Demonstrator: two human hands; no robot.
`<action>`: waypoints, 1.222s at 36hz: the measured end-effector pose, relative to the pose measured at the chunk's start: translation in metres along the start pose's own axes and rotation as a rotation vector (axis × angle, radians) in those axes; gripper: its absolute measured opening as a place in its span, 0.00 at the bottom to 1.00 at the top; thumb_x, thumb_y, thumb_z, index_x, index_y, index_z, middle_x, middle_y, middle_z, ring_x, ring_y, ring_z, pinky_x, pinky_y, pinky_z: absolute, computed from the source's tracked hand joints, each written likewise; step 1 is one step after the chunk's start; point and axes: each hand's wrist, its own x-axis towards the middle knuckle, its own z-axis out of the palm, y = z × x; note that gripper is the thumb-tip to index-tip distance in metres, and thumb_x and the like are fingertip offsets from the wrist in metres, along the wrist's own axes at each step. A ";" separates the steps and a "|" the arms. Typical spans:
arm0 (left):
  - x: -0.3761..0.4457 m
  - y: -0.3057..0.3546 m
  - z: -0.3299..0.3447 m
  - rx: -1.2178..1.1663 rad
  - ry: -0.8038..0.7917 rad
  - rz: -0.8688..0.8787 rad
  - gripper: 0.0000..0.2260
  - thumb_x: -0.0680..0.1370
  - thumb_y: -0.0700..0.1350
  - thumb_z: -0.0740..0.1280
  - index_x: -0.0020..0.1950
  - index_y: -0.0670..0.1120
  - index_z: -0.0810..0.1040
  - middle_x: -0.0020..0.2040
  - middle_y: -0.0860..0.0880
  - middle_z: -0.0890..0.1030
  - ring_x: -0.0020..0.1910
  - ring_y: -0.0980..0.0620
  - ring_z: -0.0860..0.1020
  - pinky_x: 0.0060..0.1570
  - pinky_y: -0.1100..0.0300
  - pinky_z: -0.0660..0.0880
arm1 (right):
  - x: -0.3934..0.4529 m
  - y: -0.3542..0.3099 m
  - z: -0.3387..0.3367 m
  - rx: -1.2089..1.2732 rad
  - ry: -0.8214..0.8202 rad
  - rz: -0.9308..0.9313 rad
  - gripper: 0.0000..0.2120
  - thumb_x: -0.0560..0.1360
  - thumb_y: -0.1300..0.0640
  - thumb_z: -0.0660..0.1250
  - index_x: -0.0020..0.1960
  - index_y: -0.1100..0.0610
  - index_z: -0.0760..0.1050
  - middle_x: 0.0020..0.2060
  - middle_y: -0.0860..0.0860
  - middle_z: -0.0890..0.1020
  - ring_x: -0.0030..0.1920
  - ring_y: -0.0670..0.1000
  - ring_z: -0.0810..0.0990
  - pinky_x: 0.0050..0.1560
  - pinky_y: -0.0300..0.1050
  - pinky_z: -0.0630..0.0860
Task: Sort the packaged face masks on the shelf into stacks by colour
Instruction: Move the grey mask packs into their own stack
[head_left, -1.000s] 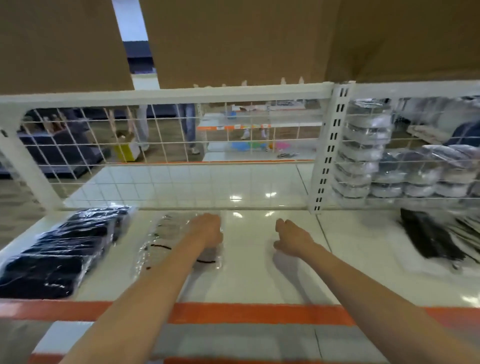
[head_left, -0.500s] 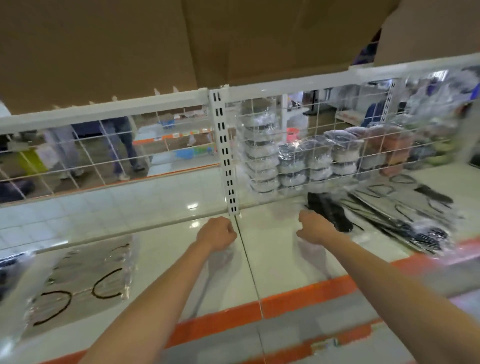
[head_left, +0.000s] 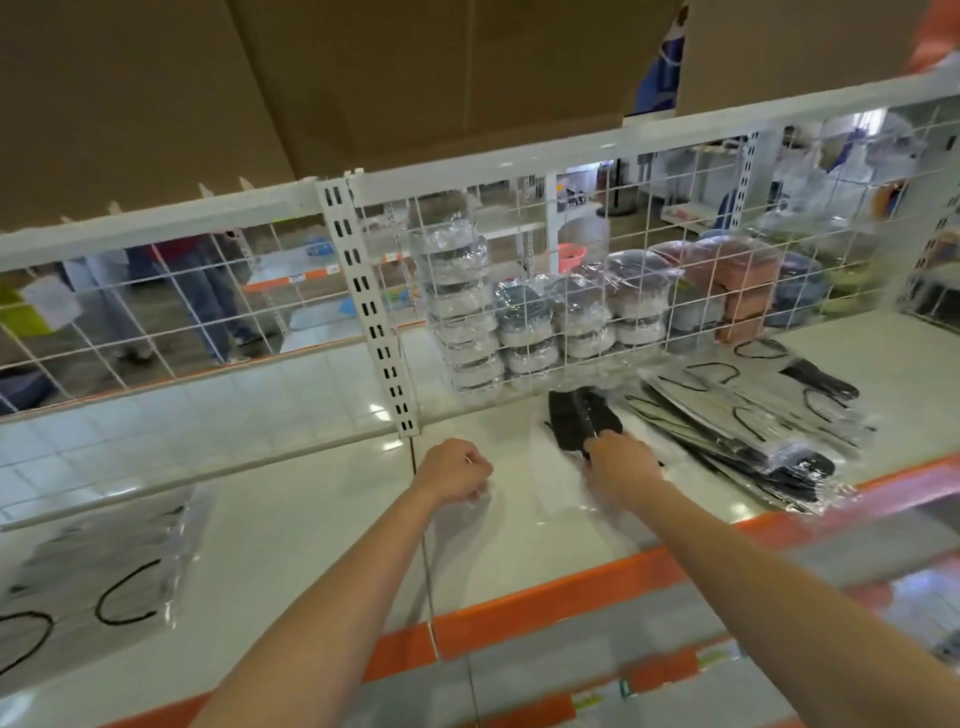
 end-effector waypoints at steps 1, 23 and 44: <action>0.002 0.004 0.003 -0.036 -0.011 -0.007 0.04 0.77 0.42 0.65 0.46 0.43 0.78 0.42 0.44 0.83 0.32 0.52 0.80 0.41 0.59 0.79 | 0.000 -0.001 -0.003 0.094 0.003 0.012 0.12 0.79 0.52 0.56 0.54 0.56 0.75 0.52 0.54 0.78 0.52 0.57 0.76 0.52 0.49 0.74; 0.021 0.072 0.045 -0.795 -0.094 -0.184 0.14 0.76 0.28 0.61 0.61 0.36 0.74 0.43 0.42 0.79 0.39 0.47 0.78 0.35 0.54 0.75 | -0.003 0.090 -0.024 0.328 0.022 0.162 0.16 0.79 0.55 0.56 0.63 0.60 0.71 0.60 0.59 0.75 0.59 0.59 0.74 0.57 0.48 0.71; 0.018 0.092 0.065 -0.708 -0.174 -0.127 0.12 0.78 0.31 0.59 0.60 0.37 0.74 0.43 0.43 0.80 0.41 0.48 0.79 0.45 0.52 0.75 | -0.018 0.136 -0.010 -0.080 0.191 0.249 0.14 0.77 0.62 0.57 0.60 0.56 0.75 0.59 0.54 0.76 0.63 0.56 0.71 0.62 0.49 0.68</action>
